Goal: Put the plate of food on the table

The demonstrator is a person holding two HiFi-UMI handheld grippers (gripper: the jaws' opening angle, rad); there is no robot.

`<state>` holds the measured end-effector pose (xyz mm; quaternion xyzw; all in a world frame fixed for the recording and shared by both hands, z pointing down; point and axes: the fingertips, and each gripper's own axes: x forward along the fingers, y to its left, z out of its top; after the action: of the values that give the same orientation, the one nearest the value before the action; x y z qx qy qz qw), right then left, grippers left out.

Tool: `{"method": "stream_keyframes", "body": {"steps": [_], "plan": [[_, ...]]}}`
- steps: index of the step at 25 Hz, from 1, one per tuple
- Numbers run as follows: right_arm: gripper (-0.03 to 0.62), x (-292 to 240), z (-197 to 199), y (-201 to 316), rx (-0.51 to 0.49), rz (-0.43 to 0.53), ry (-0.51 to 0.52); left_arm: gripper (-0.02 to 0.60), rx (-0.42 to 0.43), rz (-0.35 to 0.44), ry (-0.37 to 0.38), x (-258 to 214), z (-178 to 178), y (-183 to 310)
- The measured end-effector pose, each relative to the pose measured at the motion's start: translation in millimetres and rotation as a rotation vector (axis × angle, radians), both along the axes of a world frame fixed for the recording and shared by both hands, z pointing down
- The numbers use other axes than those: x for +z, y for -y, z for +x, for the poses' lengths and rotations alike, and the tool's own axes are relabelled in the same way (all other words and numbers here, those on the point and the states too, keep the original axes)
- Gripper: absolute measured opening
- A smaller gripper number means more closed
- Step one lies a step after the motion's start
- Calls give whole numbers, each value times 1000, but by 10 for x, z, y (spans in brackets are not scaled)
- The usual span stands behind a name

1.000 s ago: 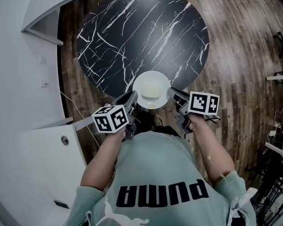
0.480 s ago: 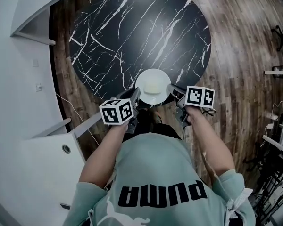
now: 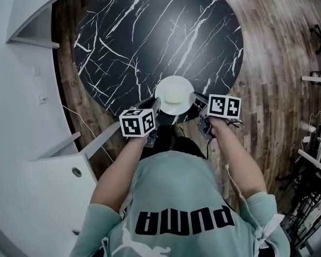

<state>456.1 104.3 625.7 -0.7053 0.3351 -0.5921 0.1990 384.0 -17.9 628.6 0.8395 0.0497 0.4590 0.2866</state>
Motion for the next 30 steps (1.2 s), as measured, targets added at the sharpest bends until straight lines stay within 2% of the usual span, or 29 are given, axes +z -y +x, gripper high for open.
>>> {"method": "stream_keyframes", "body": {"steps": [9, 14, 21, 27, 30], "plan": [[37, 113, 96, 53, -27, -45, -39, 60, 48, 84, 31, 149, 66, 11], [37, 161, 153, 54, -35, -77, -57, 61, 65, 104, 39, 194, 105, -4], [37, 193, 205, 73, -42, -94, -83, 63, 105, 116, 2, 122, 227, -134], [35, 234, 230, -22, -109, -187, -171, 63, 77, 143, -10, 70, 221, -34], [37, 195, 254, -97, -126, -200, -227, 61, 54, 158, -21, 21, 174, 26]]}}
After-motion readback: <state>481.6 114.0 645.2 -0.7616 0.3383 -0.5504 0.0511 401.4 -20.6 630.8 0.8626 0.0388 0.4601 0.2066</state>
